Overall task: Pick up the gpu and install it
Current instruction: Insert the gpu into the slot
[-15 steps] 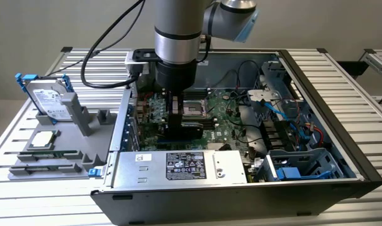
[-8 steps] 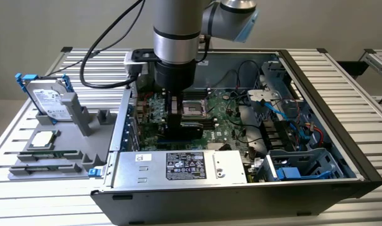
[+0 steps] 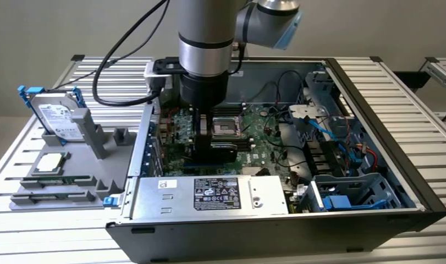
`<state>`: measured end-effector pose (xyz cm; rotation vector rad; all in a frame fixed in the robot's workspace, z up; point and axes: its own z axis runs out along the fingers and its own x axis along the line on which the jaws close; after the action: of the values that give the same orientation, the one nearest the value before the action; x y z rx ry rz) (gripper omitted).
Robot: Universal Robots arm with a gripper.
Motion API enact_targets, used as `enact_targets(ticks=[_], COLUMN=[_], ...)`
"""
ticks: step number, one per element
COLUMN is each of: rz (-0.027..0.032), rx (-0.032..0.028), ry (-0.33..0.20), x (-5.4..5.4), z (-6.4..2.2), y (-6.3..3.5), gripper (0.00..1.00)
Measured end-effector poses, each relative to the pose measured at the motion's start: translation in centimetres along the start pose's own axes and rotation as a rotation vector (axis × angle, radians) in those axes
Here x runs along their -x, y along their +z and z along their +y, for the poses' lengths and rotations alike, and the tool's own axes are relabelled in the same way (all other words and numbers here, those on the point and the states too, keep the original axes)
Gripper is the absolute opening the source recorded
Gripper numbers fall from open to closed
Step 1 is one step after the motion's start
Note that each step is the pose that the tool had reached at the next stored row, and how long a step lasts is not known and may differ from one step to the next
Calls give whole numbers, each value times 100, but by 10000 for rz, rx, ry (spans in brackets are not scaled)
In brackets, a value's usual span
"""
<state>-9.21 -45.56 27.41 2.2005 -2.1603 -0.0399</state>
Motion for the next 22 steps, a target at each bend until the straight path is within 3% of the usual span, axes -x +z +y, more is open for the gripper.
enact_targets(ticks=[6, 9, 22], rz=[-132, -170, -202], rx=[-4, -7, -8], ry=[-77, -121, -247], x=[-1, 0, 2], z=[16, 37, 73], y=[8, 18, 96], gripper=[53, 53, 53])
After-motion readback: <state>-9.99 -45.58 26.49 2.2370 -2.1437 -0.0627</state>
